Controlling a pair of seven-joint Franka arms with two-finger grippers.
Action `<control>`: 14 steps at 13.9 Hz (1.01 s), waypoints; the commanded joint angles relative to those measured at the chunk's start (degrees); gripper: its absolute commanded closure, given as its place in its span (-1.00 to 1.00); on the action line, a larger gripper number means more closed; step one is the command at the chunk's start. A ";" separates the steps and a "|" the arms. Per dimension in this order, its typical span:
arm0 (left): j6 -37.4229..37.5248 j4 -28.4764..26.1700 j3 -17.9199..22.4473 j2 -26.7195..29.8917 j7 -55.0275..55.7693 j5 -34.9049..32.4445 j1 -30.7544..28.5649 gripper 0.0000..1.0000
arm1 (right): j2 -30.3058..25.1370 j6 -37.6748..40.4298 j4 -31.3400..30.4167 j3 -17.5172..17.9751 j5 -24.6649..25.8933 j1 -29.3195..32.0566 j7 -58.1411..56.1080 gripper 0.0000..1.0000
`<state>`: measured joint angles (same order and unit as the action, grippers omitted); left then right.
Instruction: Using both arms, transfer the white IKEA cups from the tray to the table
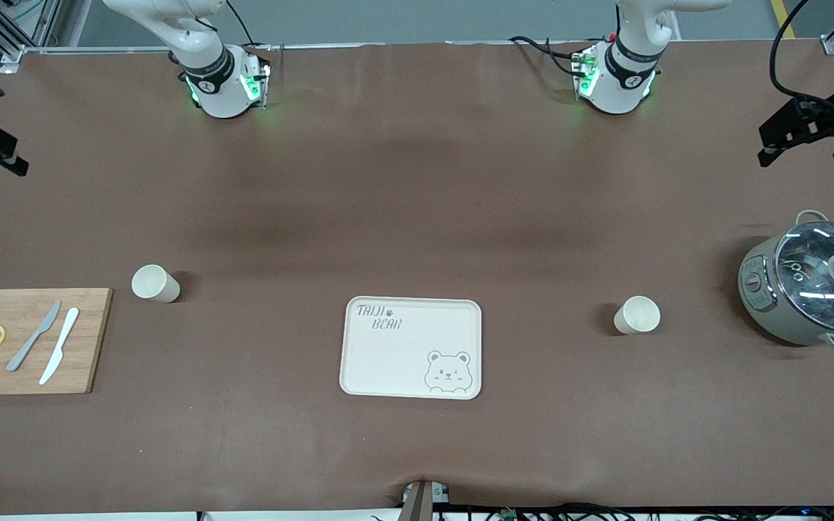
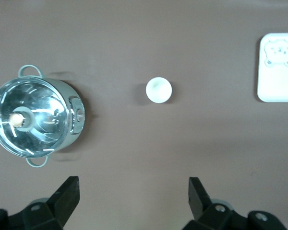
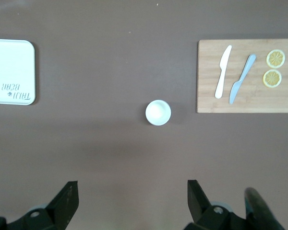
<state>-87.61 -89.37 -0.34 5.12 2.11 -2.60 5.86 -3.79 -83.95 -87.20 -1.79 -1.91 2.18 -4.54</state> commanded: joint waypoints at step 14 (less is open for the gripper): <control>-3.09 -1.86 -0.71 -0.90 -1.23 1.37 0.03 -1.00 | -0.43 -0.78 -2.53 -0.05 1.47 1.33 -8.03 -1.00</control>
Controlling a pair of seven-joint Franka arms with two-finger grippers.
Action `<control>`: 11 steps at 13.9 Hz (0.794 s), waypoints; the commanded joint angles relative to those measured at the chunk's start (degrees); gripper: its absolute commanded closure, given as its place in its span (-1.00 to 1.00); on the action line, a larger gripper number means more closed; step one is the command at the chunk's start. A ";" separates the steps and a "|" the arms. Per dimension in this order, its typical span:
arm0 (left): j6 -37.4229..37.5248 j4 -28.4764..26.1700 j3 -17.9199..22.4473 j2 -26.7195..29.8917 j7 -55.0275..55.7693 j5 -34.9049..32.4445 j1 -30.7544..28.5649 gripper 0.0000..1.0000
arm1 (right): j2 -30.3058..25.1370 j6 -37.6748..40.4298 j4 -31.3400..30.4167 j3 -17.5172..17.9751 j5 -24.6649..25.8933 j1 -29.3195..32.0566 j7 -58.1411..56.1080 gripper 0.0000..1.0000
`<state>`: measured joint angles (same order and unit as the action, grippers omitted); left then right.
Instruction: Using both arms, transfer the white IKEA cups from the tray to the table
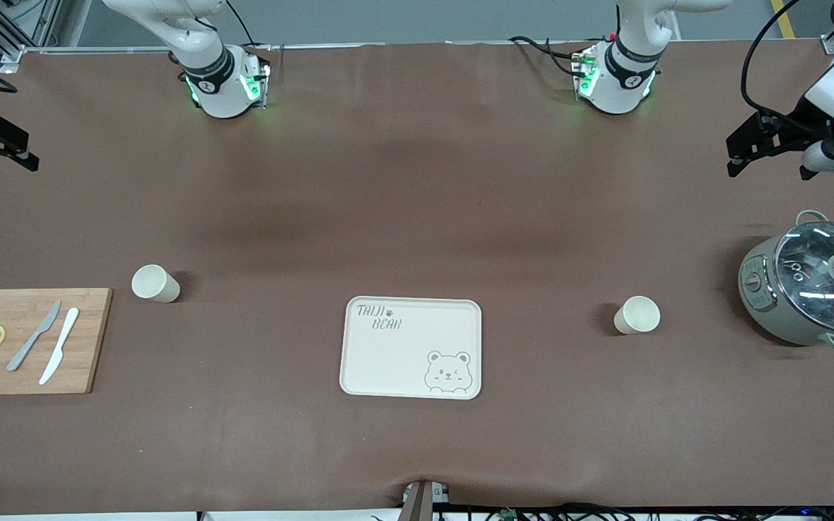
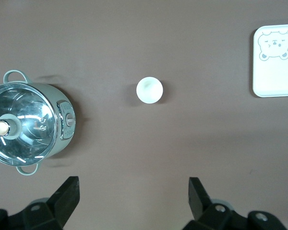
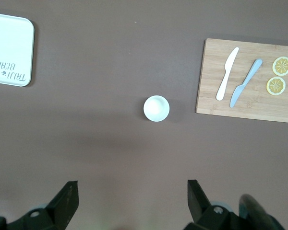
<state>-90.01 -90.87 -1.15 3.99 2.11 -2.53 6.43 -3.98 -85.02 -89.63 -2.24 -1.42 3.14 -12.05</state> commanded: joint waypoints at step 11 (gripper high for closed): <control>0.19 -0.37 0.62 0.31 -1.32 1.21 -4.21 -1.00 | -0.15 0.38 0.07 0.39 1.68 0.46 0.01 -1.00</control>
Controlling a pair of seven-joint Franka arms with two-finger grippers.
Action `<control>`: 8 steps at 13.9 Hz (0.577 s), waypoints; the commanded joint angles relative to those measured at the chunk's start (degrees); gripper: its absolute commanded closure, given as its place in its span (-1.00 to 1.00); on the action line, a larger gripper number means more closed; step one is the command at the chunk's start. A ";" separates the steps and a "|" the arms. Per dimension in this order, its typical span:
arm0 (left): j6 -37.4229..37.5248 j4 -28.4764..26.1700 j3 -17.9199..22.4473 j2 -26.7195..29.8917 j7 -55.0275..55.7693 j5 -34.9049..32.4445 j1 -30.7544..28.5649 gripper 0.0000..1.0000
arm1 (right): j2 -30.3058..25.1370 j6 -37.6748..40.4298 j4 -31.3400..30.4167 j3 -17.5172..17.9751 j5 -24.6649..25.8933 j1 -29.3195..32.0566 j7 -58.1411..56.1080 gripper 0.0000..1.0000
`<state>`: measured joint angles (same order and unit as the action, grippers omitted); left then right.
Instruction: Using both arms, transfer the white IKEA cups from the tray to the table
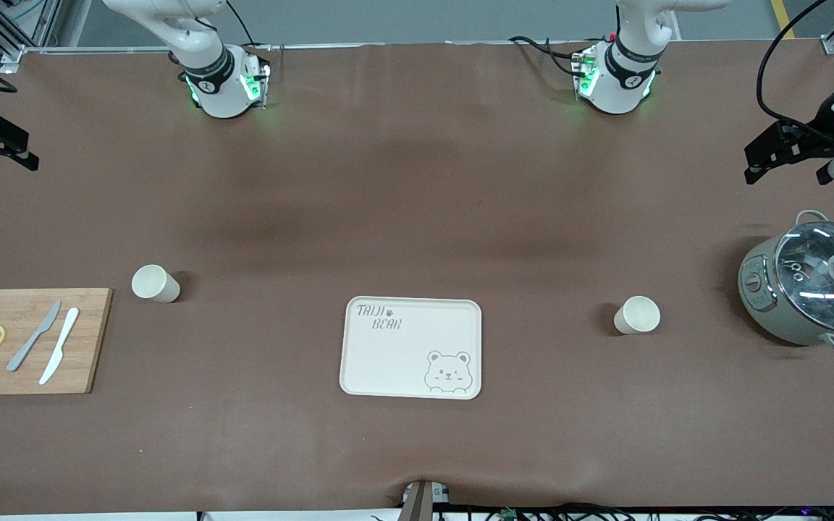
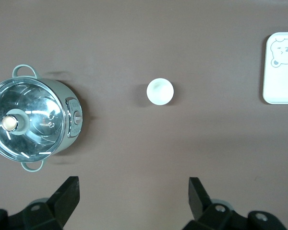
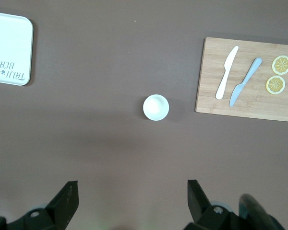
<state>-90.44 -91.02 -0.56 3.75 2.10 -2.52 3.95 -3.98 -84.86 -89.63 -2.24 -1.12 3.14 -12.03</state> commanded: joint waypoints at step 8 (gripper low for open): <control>0.26 2.33 0.04 -1.81 -1.48 1.55 -2.63 -1.00 | -0.24 0.57 0.24 0.66 1.91 -0.24 8.41 -1.00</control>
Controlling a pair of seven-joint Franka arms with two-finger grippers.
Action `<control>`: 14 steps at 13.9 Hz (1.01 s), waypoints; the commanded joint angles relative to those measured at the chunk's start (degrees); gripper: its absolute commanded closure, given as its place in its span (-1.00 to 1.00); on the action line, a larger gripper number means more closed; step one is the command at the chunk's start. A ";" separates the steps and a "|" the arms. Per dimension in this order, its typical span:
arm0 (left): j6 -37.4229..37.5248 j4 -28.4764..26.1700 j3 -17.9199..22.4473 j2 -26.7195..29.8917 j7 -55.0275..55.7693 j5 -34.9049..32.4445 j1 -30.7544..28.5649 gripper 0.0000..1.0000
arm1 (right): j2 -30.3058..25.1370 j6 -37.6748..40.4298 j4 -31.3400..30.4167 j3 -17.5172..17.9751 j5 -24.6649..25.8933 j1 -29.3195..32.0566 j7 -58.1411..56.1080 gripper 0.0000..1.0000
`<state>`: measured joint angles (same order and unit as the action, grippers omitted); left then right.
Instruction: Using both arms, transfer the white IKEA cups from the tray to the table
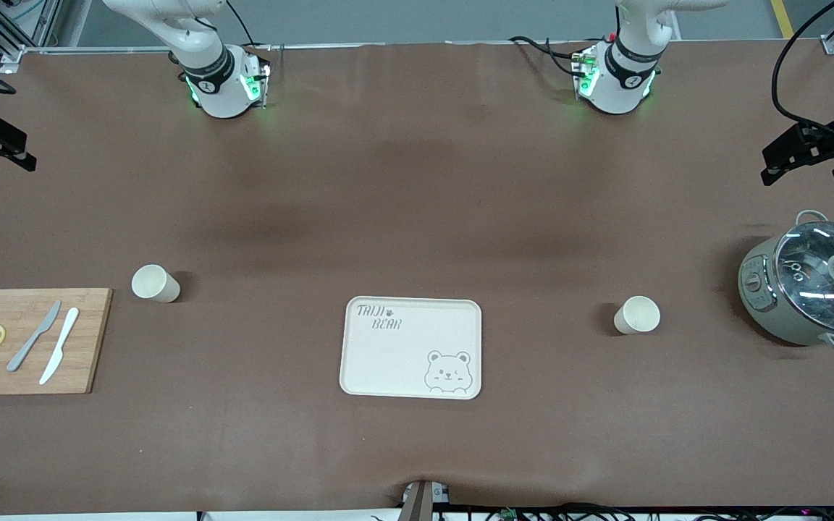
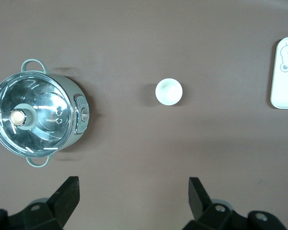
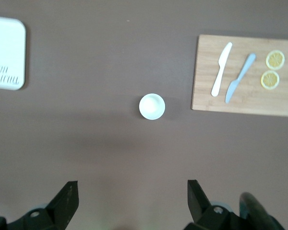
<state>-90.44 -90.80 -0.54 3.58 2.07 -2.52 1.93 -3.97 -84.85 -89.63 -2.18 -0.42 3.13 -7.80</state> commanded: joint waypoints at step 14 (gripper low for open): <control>1.14 2.65 -1.13 -2.71 -1.54 1.29 0.00 -1.00 | -0.07 0.74 0.24 0.60 1.21 -0.23 4.20 -1.00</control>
<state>-90.43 -89.08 -1.27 0.63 2.07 -2.29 2.58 -3.97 -84.61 -89.63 -1.76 -0.25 2.81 -4.62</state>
